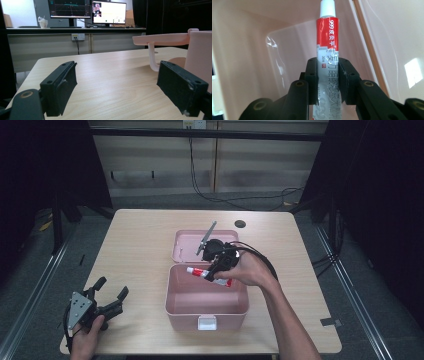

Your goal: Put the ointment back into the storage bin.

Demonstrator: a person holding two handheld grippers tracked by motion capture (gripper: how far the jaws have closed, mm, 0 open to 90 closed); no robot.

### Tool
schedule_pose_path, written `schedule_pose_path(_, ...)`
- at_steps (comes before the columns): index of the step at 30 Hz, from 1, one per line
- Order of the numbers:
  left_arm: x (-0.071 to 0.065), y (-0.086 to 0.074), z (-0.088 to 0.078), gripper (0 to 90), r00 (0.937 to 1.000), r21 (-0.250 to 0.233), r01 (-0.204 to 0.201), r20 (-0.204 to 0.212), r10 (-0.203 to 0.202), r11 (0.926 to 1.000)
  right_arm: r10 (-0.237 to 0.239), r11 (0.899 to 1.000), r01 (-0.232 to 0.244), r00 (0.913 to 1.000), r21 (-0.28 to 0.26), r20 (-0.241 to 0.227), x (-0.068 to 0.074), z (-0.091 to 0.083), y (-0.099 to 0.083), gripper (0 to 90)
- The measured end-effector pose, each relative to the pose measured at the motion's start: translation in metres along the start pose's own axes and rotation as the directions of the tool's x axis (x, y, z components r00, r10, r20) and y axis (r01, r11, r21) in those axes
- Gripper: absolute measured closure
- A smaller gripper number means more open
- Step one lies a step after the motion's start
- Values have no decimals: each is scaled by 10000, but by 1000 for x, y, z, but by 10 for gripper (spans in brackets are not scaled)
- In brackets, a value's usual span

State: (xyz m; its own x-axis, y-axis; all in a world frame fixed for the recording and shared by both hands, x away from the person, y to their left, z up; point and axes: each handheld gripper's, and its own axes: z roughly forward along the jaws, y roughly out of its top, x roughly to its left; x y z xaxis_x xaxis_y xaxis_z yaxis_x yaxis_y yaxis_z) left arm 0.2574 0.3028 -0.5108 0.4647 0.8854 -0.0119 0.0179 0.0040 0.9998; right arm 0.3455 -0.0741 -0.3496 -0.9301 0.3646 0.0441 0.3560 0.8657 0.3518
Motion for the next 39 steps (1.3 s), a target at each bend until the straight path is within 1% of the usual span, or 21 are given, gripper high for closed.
schedule_pose_path(4, 0, 0, 0, 158, 10000, 1, 0, 3, 0, 10000, -203, 9995, 204, 9998, 227, -67, -1, 9, 4, 716)
schedule_pose_path(5, 0, 0, 0, 158, 10000, 0, 3, 6, -3, 10000, -175, 9992, 177, 9998, 344, -60, -1, 11, 4, 716)
schedule_pose_path(8, 0, 0, 0, 158, 10000, 10, -57, 9, 57, 10000, -325, 9982, 329, 9994, 511, -78, -3, 16, 5, 715)
schedule_pose_path(9, 0, 0, 0, 158, 10000, -5, 14, 24, -14, 10000, -338, 9978, 343, 9994, 568, -95, -3, 17, 5, 716)
schedule_pose_path(11, 0, 0, 0, 158, 10000, 1, -15, 12, 15, 10000, -367, 9970, 373, 9993, 675, -106, -3, 20, 6, 715)
schedule_pose_path(18, 0, 0, 0, 158, 10000, -1, 1, 25, -1, 10000, -885, 9902, 894, 9960, 1076, -134, -1, 33, 9, 716)
schedule_pose_path(23, 0, 0, 0, 158, 10000, 2, -7, 14, 7, 10000, -1081, 9865, 1099, 9939, 1211, -211, 0, 41, 9, 715)
schedule_pose_path(25, 0, 0, 0, 158, 10000, 19, -32, 22, 32, 10000, -1043, 9860, 1065, 9943, 1282, -240, 1, 45, 8, 715)
schedule_pose_path(26, 0, 0, 0, 158, 10000, -2, -4, 15, 4, 10000, -1020, 9842, 1051, 9944, 1425, -294, 0, 48, 8, 715)
schedule_pose_path(28, 0, 0, 0, 158, 10000, 2, -4, 19, 4, 10000, -1079, 9826, 1105, 9938, 1493, -255, -1, 52, 7, 715)
schedule_pose_path(30, 0, 0, 0, 158, 10000, 24, -37, 33, 37, 10000, -1016, 9808, 1061, 9942, 1635, -351, -1, 54, 6, 715)
schedule_pose_path(32, 0, 0, 0, 158, 10000, 27, -39, 20, 39, 10000, -1063, 9800, 1105, 9937, 1657, -341, -1, 57, 7, 715)
schedule_pose_path(36, 0, 0, 0, 158, 10000, 22, -34, 20, 34, 10000, -1222, 9763, 1293, 9912, 1733, -509, 0, 62, 9, 715)
schedule_pose_path(37, 0, 0, 0, 158, 10000, 23, -35, 23, 35, 10000, -1258, 9759, 1325, 9908, 1734, -489, 1, 63, 10, 715)
schedule_pose_path(39, 0, 0, 0, 158, 10000, 24, -37, 22, 37, 10000, -1317, 9725, 1396, 9898, 1864, -540, 2, 66, 11, 715)
